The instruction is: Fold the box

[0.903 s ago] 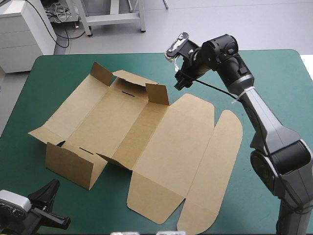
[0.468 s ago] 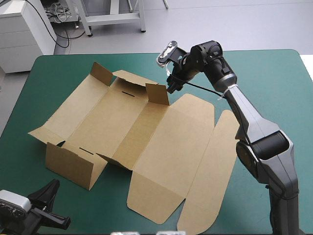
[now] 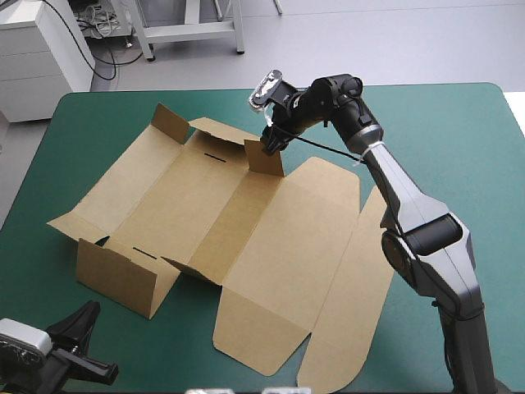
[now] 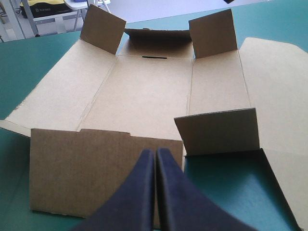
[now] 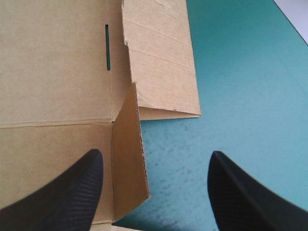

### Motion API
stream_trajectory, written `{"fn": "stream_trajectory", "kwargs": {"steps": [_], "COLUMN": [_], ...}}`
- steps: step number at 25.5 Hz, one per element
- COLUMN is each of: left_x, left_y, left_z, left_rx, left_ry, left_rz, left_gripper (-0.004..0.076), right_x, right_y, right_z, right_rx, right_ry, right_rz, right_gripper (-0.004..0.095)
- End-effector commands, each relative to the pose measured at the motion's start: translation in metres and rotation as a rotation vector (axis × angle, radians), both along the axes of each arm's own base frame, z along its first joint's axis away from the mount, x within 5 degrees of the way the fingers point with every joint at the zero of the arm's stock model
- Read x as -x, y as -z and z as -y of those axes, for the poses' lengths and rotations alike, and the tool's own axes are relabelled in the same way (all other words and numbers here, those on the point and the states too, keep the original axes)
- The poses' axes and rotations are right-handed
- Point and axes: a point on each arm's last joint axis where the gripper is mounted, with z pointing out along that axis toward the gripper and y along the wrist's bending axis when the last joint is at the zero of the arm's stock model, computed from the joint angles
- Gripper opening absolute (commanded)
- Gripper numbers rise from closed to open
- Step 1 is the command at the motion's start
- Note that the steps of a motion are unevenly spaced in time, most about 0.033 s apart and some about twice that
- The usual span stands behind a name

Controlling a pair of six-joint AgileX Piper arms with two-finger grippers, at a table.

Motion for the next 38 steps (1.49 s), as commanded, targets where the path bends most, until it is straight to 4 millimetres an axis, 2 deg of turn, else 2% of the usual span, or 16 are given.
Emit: {"fn": "stream_trajectory", "kwargs": {"steps": [1,9,14,22,29,33,38], "left_x": [0.003,0.003,0.003,0.003,0.003,0.003,0.003], "left_y": [-0.013,-0.013,-0.013,-0.013,-0.013,-0.013,-0.013], "left_z": [-0.001,-0.001,-0.001,-0.001,-0.001,-0.001,-0.001], "left_rx": [0.04,0.039,0.039,0.039,0.039,0.039,0.039], "left_ry": [0.002,0.002,0.002,0.002,0.002,0.002,0.002], "left_rz": [0.106,0.107,0.107,0.107,0.107,0.107,0.107], "left_gripper": [-0.0008,-0.0008,-0.0008,-0.0008,-0.0008,-0.0008,-0.0008], "right_x": [0.013,0.014,0.009,0.0,0.003,0.001,-0.005], "right_y": [-0.04,-0.026,-0.019,-0.008,-0.004,-0.003,0.029], "right_z": [-0.004,-0.029,-0.03,-0.027,-0.028,-0.029,-0.038], "right_rx": [-0.079,0.048,0.073,0.081,0.068,0.061,0.065], "right_ry": [-0.022,-0.054,-0.045,-0.024,-0.023,-0.02,-0.022], "right_rz": [0.115,0.222,0.235,0.23,0.172,0.176,0.087], "right_gripper": [0.0576,0.0576,0.0572,0.0504,0.05,0.0441,0.0411]}}
